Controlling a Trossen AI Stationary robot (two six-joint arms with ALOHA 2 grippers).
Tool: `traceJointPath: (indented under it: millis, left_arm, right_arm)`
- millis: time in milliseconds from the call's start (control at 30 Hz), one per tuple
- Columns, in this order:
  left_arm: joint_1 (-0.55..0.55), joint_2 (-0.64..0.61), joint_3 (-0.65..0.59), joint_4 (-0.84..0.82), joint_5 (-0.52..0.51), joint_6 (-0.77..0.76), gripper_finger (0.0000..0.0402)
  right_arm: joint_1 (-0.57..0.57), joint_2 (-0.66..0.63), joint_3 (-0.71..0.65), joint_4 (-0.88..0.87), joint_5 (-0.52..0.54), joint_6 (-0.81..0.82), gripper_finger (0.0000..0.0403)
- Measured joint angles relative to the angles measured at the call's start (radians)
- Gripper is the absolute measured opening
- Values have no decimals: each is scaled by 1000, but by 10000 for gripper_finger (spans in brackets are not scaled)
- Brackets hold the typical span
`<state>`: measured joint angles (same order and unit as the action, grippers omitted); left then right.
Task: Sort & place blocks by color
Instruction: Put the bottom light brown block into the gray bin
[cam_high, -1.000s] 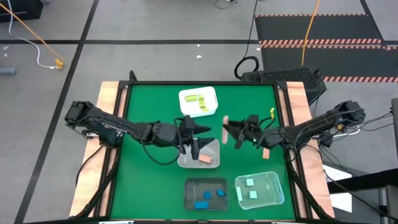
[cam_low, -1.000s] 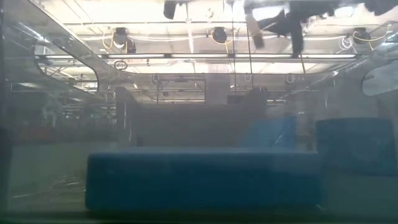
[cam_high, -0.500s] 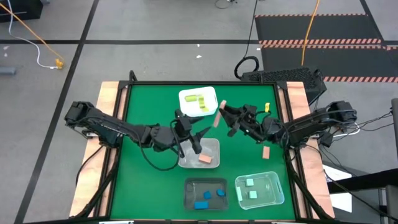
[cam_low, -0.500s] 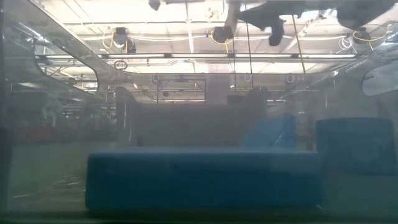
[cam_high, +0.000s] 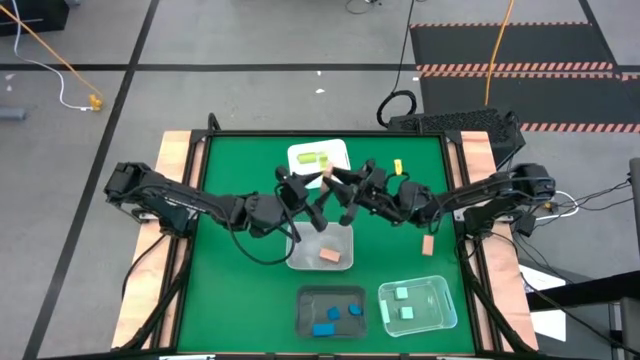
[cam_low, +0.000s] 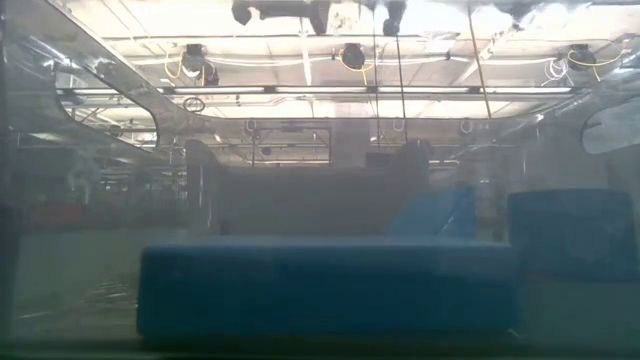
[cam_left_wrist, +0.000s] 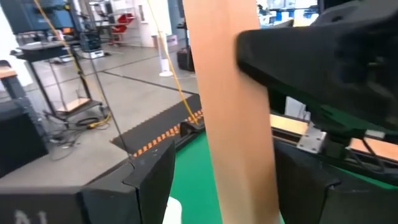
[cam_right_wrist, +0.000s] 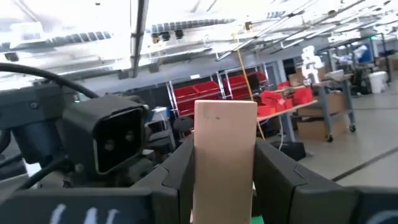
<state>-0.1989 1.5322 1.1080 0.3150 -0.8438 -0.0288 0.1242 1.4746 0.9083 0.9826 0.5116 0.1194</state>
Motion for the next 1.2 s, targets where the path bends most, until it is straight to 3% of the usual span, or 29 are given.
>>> traceJointPath:
  millis: [467, 567, 733, 800, 967, 1200]
  left_arm:
    - [6, 0, 0, -30, -12, -25, 229]
    - [-1, 0, 0, -35, -10, -21, 192]
    - [-17, 0, 0, -40, -40, -16, 86]
    - [-17, 0, 0, -45, -34, -24, 55]
    - [-23, 0, 1, -52, 4, -41, 55]
    - [-39, 0, 1, -51, 2, -42, 55]
  right_arm:
    - [1, 18, 22, -47, -15, -34, 108]
    - [1, 19, 22, -56, -17, -34, 108]
    - [1, 19, 22, -56, -7, -33, 109]
    - [2, 18, 22, -60, -15, -36, 134]
    - [3, 18, 22, -90, -32, -28, 206]
    - [17, -72, 22, -302, -43, 25, 244]
